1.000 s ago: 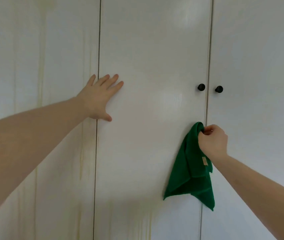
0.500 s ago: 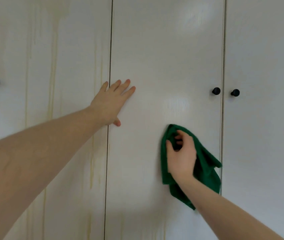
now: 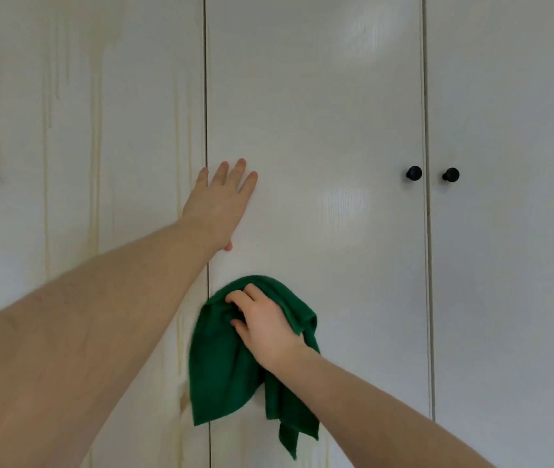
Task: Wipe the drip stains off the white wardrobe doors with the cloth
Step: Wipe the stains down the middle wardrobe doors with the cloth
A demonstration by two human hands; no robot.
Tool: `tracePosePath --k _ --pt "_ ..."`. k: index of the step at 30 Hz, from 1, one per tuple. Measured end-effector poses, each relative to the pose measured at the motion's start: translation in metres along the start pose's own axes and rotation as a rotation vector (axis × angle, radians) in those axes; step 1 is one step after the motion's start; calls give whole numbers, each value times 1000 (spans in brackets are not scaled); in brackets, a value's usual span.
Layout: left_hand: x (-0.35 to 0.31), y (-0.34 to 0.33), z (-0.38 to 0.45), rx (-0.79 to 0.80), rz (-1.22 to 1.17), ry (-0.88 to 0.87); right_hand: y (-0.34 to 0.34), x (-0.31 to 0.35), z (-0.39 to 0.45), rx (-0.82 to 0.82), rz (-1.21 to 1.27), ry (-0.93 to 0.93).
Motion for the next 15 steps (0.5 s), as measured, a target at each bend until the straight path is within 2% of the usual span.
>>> tracePosePath --k 3,6,15 --pt "-1 3 -2 10 8 11 18 -27 -34 12 -85 -2" --pt "-2 4 -2 11 -4 17 41 -58 -78 -72 -153 -46" --pt "-4 6 -7 16 8 47 141 -111 -160 -206 -339 -476"
Point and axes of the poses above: each hand's wrist, its own z-axis towards the middle knuckle, its own y-axis out of the back of the hand, x = y × z, the point moved 2 cm from there along z, towards the middle knuckle, and after that the axes turned 14 degrees about y, right-handed, at the moved point
